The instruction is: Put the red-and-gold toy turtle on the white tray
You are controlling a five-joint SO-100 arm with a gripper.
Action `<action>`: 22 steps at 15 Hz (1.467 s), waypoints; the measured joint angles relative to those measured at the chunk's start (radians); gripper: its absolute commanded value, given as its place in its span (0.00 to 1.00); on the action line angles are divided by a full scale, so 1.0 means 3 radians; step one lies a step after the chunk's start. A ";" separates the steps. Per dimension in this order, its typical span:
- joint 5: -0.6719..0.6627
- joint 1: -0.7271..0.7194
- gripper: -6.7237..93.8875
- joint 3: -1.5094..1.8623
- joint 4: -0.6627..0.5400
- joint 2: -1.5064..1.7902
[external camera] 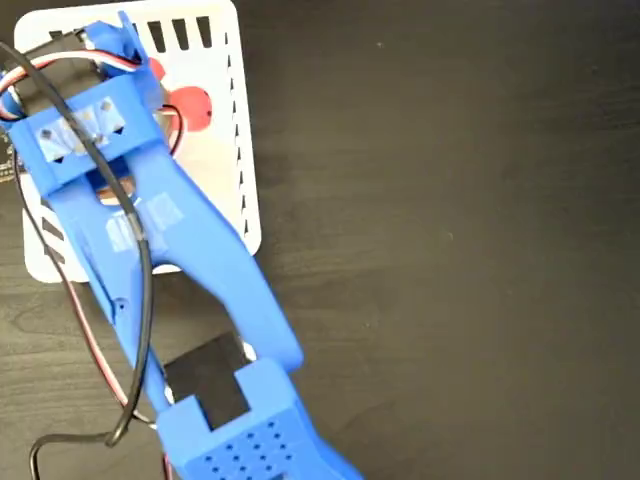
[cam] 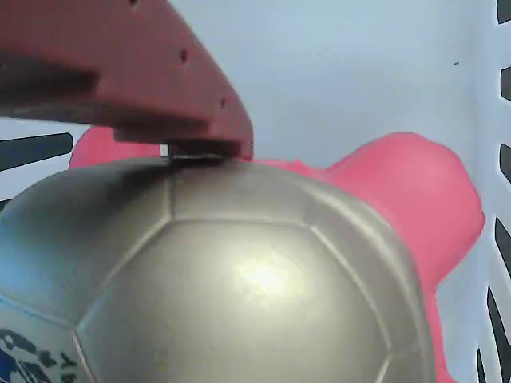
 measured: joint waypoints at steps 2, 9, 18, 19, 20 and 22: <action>-0.0051 -0.0020 0.66 0.0000 0.0000 0.0000; -0.0056 -0.0036 0.64 0.0020 0.0000 0.0000; -0.0230 0.0266 0.07 -0.0225 -0.0036 0.0808; -0.0261 0.0343 0.07 -0.0225 -0.0082 0.1104; -0.0286 0.0394 0.07 -0.0225 -0.0112 0.1401; -0.0291 0.0542 0.07 -0.0066 -0.0210 0.1943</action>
